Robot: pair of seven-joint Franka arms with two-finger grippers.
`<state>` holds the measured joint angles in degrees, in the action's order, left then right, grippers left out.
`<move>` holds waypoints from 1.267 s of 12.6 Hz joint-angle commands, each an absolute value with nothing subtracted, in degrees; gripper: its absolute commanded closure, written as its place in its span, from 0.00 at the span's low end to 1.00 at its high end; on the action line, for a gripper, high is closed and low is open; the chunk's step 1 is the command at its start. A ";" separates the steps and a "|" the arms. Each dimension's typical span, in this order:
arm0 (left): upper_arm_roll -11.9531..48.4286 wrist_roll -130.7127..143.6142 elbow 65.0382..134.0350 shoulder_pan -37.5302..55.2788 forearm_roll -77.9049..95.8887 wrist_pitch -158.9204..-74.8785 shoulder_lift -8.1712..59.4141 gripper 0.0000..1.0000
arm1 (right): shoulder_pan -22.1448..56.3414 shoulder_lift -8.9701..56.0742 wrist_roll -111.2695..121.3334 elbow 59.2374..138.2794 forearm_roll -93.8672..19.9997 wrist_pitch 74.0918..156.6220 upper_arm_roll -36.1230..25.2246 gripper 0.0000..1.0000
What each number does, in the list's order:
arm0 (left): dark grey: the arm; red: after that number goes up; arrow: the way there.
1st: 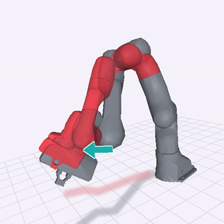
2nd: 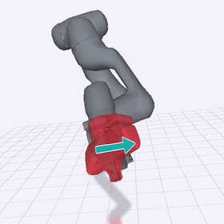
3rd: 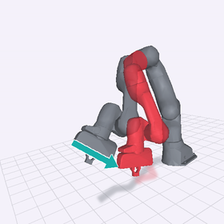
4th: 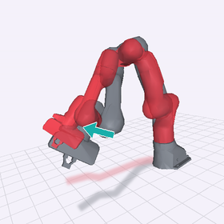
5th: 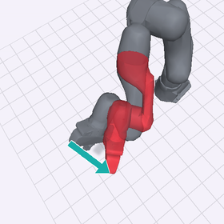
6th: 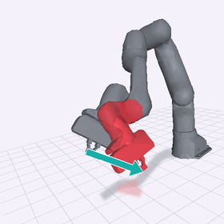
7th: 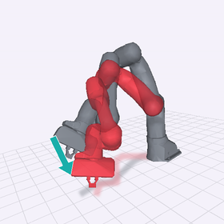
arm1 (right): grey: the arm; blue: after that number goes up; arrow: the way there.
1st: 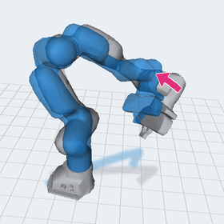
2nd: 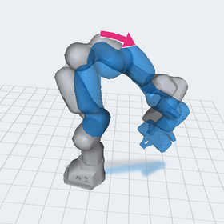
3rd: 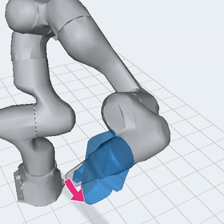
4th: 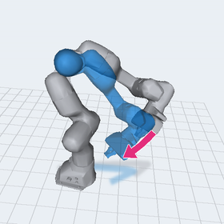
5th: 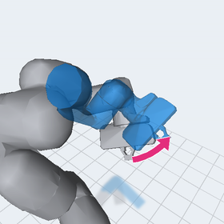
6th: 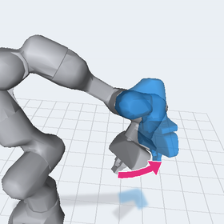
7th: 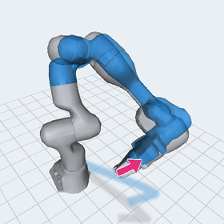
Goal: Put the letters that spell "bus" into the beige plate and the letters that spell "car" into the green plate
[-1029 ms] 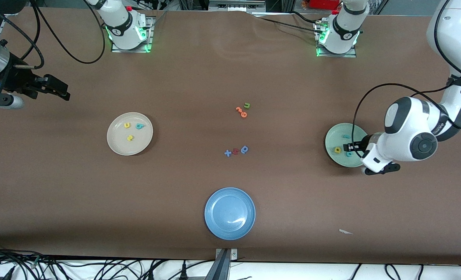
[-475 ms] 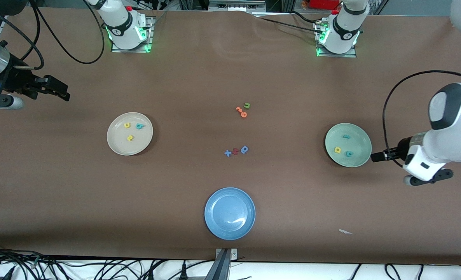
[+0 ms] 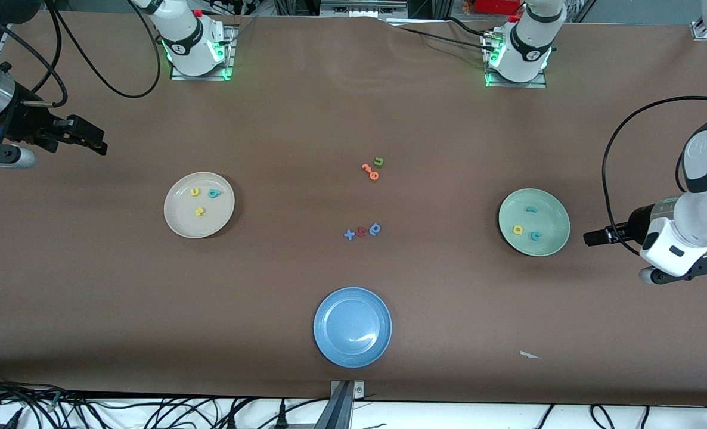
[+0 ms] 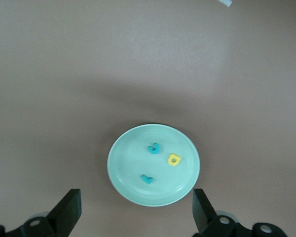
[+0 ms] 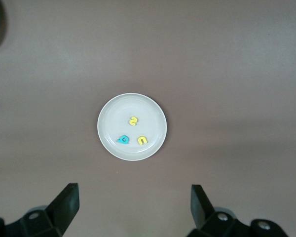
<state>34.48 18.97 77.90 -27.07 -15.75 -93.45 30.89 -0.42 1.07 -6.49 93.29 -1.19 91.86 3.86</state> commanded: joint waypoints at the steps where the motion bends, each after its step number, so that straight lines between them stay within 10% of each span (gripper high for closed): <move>1: 32.01 13.46 72.18 -23.48 -17.67 -88.69 31.46 0.01 | -0.97 0.53 -7.12 93.96 -0.35 92.37 4.66 0.00; 8: 8.02 5.46 69.34 -7.31 -4.66 -88.59 28.31 0.00 | -0.97 0.53 -7.12 93.96 -0.35 92.46 4.75 0.00; 16: 6.77 3.25 85.92 -6.50 0.53 -102.53 18.48 0.02 | -0.97 0.53 -7.12 93.96 -0.35 92.46 4.66 0.00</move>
